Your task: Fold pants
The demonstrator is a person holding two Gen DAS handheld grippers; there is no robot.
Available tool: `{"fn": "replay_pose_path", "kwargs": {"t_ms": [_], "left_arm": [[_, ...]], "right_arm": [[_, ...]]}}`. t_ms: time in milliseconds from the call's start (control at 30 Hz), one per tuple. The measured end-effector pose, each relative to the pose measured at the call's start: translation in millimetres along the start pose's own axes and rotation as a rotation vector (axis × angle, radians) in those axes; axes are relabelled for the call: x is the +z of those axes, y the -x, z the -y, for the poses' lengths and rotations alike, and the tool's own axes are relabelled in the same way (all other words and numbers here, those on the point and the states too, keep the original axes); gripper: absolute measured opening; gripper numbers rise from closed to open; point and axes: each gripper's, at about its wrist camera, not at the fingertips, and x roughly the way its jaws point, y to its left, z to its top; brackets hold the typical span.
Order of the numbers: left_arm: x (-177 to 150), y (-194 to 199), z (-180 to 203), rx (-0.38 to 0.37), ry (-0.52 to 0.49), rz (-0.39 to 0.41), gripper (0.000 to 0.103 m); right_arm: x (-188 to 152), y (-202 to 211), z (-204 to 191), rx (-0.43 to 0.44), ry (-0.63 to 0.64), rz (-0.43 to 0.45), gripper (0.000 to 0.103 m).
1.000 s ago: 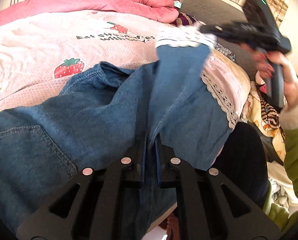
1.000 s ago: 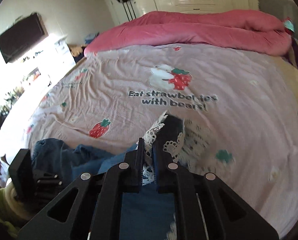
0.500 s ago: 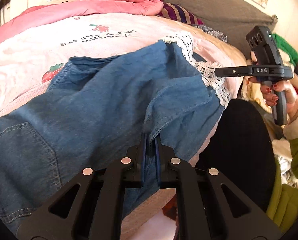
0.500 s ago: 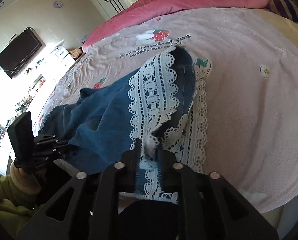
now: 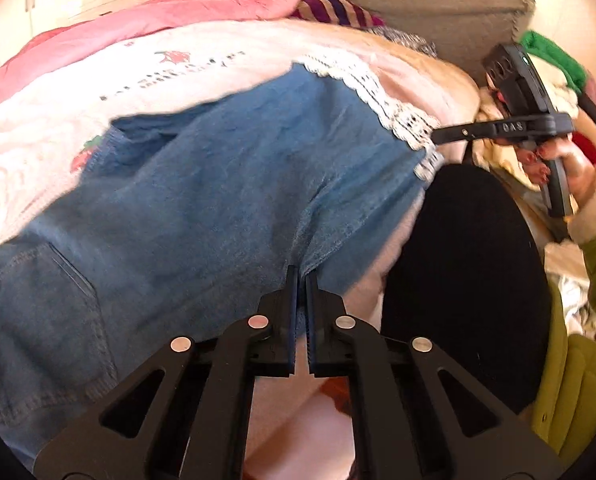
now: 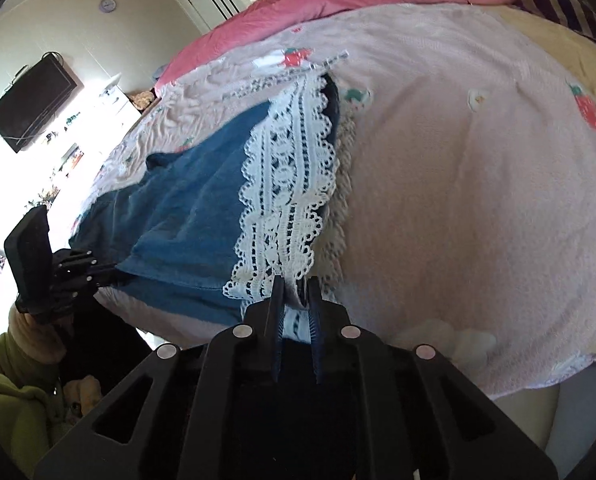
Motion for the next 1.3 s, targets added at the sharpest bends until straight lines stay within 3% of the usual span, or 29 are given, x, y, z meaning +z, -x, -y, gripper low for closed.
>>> {"fn": "replay_pose_path", "kwargs": {"t_ms": [267,400,467,500,533,633,733,800,933,1033,1067,1167,1200,1300], "left_arm": [[-5.8,-10.6,3.4,0.015,-0.038,-0.029,0.001],[-4.0,-12.9,0.5,0.009,-0.034,-0.027,0.001],[-4.6,-12.0,1.4,0.007,-0.033,-0.023,0.001],[-4.4,-12.3,1.4,0.004,-0.031,-0.023,0.001],[-4.7,-12.7,2.0,0.006,-0.031,-0.023,0.001],[-7.2,-12.9,4.0,0.005,-0.028,-0.025,0.001],[-10.5,-11.4,7.5,0.001,-0.037,-0.026,0.002],[-13.4,-9.7,8.7,-0.007,-0.039,-0.027,0.007],[-21.1,-7.6,13.3,-0.042,-0.039,-0.038,0.015],[-16.9,13.9,10.6,-0.044,-0.019,0.022,0.025],[-13.2,29.4,6.1,-0.031,-0.003,0.062,0.034],[-5.8,66.9,-11.0,0.054,0.030,0.161,0.055],[-4.9,78.5,-20.7,0.125,0.050,0.181,0.062],[-7.8,98.9,-51.6,0.276,0.141,0.200,0.070]], "right_arm": [[-12.6,9.0,2.2,-0.031,-0.005,-0.031,0.016],[-9.5,30.3,-5.2,-0.043,-0.003,0.035,0.018],[-2.0,37.6,-17.1,-0.026,0.014,0.090,0.028],[1.9,35.4,-23.6,-0.009,0.021,0.095,0.040],[5.2,31.4,-29.5,0.003,0.032,0.091,0.042],[15.5,3.4,-55.5,0.044,0.102,0.042,0.042],[19.3,-24.5,-65.5,0.032,0.124,-0.027,0.042],[16.7,-40.0,-57.9,-0.026,0.101,-0.080,0.040],[11.2,-38.8,-47.5,-0.001,0.050,-0.070,0.040],[13.8,-26.5,-57.8,-0.008,0.090,-0.044,0.041],[19.0,-18.4,-66.2,0.009,0.113,-0.015,0.041],[35.1,-8.7,-90.1,0.027,0.181,0.043,0.050],[42.3,-10.3,-98.1,0.033,0.202,0.050,0.051],[64.8,-26.8,-124.0,0.049,0.262,0.050,0.053]]}}
